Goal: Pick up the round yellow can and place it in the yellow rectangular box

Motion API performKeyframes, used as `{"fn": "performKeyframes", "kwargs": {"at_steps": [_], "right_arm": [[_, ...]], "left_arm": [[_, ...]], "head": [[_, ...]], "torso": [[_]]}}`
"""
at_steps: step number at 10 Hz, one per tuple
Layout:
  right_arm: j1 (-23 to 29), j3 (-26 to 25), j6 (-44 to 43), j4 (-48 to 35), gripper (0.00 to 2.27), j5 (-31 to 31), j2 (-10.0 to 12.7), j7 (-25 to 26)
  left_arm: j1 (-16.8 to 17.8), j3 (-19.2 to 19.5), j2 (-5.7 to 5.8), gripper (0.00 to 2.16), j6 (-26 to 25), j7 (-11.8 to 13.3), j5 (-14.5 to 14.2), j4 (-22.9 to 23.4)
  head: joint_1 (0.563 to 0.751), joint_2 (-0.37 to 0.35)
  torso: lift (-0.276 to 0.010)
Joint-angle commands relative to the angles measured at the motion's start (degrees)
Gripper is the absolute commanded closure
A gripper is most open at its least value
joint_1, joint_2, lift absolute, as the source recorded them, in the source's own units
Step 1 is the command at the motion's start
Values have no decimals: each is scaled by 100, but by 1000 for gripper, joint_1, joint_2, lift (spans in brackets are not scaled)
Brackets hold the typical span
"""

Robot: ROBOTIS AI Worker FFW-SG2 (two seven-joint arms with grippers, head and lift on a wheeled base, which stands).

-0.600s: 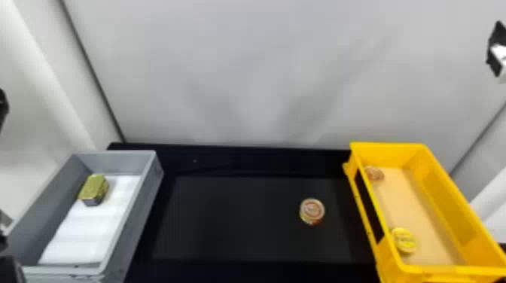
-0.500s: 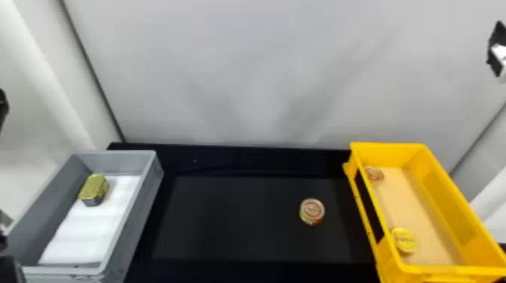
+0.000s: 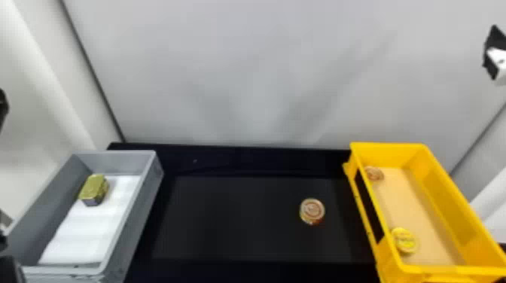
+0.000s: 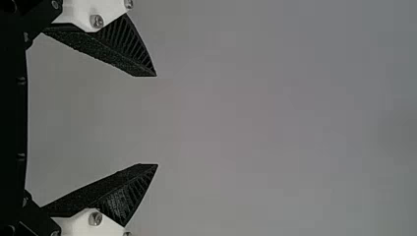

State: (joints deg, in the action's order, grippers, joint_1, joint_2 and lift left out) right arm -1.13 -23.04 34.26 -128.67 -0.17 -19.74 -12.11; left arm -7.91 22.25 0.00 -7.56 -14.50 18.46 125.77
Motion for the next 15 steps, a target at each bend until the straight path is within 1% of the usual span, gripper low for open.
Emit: {"fn": "performKeyframes", "kwargs": {"at_steps": [1, 3, 4, 7, 8, 10, 12, 15], "right_arm": [[165, 230, 65, 9, 154, 9, 84, 112], [271, 494, 258, 53, 154, 17, 154, 112], [297, 678, 408, 79, 154, 35, 154, 121], [464, 1338, 803, 237, 153, 70, 286, 138], [473, 1513, 1058, 237, 153, 61, 330, 138], [508, 1926, 1489, 308, 137, 35, 348, 138], [517, 2181, 1823, 439, 127, 9, 383, 112], [579, 2436, 2360, 606, 125, -88, 392, 112]], "left_arm": [[-1, 0, -15, 96, 0, -1, 0, 0], [-1, 8, -15, 96, 0, -1, 0, 0], [-1, 17, -15, 96, 0, -1, 0, 0], [-1, 35, -15, 96, 0, -1, -9, 0], [-1, 35, -15, 96, 0, -1, -9, 0], [8, 35, -15, 96, 0, 8, -9, -9], [8, 35, -15, 96, 0, 8, -9, -9], [8, 26, -15, 96, 0, 17, -9, -17]], "head": [[694, 14], [694, 14], [694, 14], [694, 14], [694, 14], [694, 14], [694, 14], [694, 14]], "torso": [[-60], [-60], [-60], [-60], [-60], [-60], [-60], [-60]]}}
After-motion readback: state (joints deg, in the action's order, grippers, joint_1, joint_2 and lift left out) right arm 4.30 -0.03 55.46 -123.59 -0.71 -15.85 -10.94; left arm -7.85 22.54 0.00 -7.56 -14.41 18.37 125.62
